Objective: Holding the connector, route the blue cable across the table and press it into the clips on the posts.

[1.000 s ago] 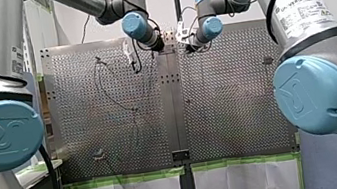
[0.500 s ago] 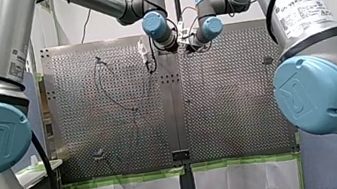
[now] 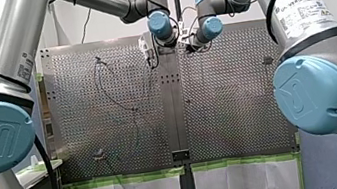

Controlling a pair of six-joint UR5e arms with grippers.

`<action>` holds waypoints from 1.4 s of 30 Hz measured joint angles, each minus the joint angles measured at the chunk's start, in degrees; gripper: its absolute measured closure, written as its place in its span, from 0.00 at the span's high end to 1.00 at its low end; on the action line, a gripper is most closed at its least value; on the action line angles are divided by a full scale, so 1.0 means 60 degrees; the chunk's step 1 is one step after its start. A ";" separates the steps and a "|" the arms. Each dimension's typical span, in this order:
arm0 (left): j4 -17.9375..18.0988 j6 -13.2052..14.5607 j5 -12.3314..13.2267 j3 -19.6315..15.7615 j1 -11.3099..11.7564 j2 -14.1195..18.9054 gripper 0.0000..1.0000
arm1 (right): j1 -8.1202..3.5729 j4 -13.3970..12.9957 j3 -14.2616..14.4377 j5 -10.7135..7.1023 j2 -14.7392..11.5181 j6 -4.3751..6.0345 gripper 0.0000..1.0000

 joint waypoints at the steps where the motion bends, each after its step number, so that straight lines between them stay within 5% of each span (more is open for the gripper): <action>1: 0.0041 0.0001 0.0017 0.0106 0.0019 -0.0031 1.00 | -0.0002 0.0000 0.0000 0.0002 -0.0001 0.0001 0.00; 12: -0.0127 0.0049 -0.0010 0.0941 0.0321 -0.0757 1.00 | 0.0002 0.0000 0.0000 -0.0014 0.0001 -0.0001 0.00; 21: -0.0318 0.0129 -0.0462 0.1045 0.0684 -0.1135 1.00 | -0.0041 0.0001 0.0000 -0.0014 -0.0001 -0.0002 0.00; 42: 0.0814 0.0095 -0.0127 0.1151 0.1010 -0.1711 1.00 | -0.0049 0.0011 -0.0001 -0.0030 0.0000 0.0008 0.00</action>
